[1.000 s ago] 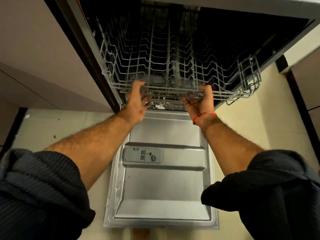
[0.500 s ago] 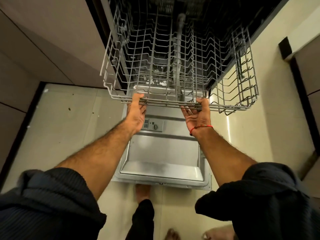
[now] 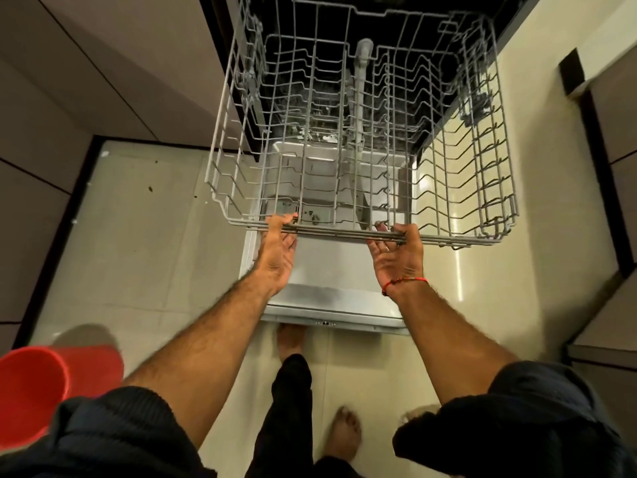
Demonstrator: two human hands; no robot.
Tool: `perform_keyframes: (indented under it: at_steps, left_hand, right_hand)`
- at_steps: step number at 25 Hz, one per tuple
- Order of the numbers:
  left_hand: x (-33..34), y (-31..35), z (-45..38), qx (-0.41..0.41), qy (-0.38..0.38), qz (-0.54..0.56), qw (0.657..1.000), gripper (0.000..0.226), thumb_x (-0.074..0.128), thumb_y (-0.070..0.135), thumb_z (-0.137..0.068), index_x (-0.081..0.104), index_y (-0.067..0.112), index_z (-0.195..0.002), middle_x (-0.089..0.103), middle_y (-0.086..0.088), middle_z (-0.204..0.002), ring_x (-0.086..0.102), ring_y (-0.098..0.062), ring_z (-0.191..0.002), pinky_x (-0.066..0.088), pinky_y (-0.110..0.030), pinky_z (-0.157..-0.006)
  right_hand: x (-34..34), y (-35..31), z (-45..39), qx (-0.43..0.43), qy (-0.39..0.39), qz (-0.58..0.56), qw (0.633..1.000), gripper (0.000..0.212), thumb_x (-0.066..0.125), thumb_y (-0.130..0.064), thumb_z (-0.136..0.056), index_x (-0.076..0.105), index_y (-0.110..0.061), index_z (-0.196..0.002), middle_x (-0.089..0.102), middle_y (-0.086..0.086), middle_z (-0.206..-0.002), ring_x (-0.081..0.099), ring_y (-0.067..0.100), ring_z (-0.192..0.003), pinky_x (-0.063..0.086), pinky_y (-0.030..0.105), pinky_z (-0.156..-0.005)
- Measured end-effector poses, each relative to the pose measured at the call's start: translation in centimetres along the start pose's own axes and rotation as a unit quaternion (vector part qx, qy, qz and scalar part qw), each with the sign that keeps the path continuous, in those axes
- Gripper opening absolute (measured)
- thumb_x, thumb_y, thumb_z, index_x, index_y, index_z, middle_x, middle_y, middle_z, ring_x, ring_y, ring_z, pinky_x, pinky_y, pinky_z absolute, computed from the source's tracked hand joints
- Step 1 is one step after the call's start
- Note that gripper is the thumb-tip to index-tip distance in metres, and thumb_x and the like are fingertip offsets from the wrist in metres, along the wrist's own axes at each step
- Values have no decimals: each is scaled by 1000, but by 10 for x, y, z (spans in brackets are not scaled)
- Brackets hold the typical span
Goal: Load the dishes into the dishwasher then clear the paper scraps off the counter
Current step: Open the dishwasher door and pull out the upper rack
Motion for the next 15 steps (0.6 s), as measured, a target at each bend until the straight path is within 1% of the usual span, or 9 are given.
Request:
perform_keyframes:
  at_steps: [2,3,5,7,9,10,11,13,15]
  left_hand:
    - [-3,0,1,9,16,15,1000,8,62,33,-87,63,25,-89,71,6,-103,60,-12,-98,38,-28,-100]
    - [-7,1,1,7,22,15,1000,9,57,30,-93,63,26,-87,71,6,-102,59,-12,-97,38,-28,-100]
    - [-13,4,-1,1,11,10,1000,11,56,31,-96,64,25,-91,70,4,-105,58,-13,-99,40,-29,-102]
    - [-16,3,-1,-16,2,-21,1000,13,57,33,-95,64,22,-98,67,2,-111,57,-15,-109,37,-31,-109]
    - [-16,3,0,-32,9,-71,997,19,57,35,-95,63,21,-106,62,-2,-128,51,-17,-128,31,-34,-116]
    - [-16,5,4,-43,9,-88,995,26,58,37,-95,62,20,-114,56,-4,-139,45,-20,-137,28,-36,-119]
    - [-17,8,7,-56,5,-108,993,41,60,43,-94,57,20,-128,48,-6,-148,39,-22,-143,25,-39,-121]
    - [-21,19,16,-81,-23,-142,986,86,62,64,-85,33,21,-153,31,-10,-161,28,-27,-150,20,-45,-124]
    - [-27,33,34,-97,-26,-181,978,116,59,83,-68,18,24,-159,23,-13,-164,25,-31,-151,20,-47,-124]
  right_hand:
    - [-1,7,5,2,-7,-2,1000,22,67,-23,-67,57,-13,-83,57,8,-101,57,24,-101,52,33,-93]
    - [0,11,7,3,-8,-2,1000,22,68,-22,-66,57,-14,-83,57,8,-100,57,23,-98,52,32,-90]
    - [2,15,7,3,-10,4,1000,22,68,-22,-65,57,-14,-82,57,7,-99,58,21,-93,52,31,-89]
    - [-2,14,5,10,-1,32,999,28,71,-26,-63,58,-15,-86,58,8,-108,61,22,-101,51,33,-92]
    - [-8,13,4,26,0,74,997,43,78,-33,-57,61,-18,-94,60,9,-119,61,24,-115,48,38,-101]
    - [-8,13,5,35,-1,95,995,51,81,-36,-57,62,-21,-102,60,10,-124,58,26,-122,46,41,-105]
    - [-8,13,8,42,-2,109,993,58,82,-38,-63,60,-24,-114,56,12,-131,52,27,-129,42,44,-108]
    - [-2,10,18,64,-1,115,991,75,75,-49,-76,43,-28,-141,41,18,-146,38,31,-140,35,50,-114]
    - [0,2,33,95,2,118,988,102,72,-62,-68,24,-29,-153,32,22,-150,32,36,-142,33,56,-113]
Point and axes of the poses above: each hand's wrist, its own z-axis away from the middle knuckle, its own x-axis out of the palm, y = z × x, the point moved 2 cm from there along -z, towards the middle knuckle
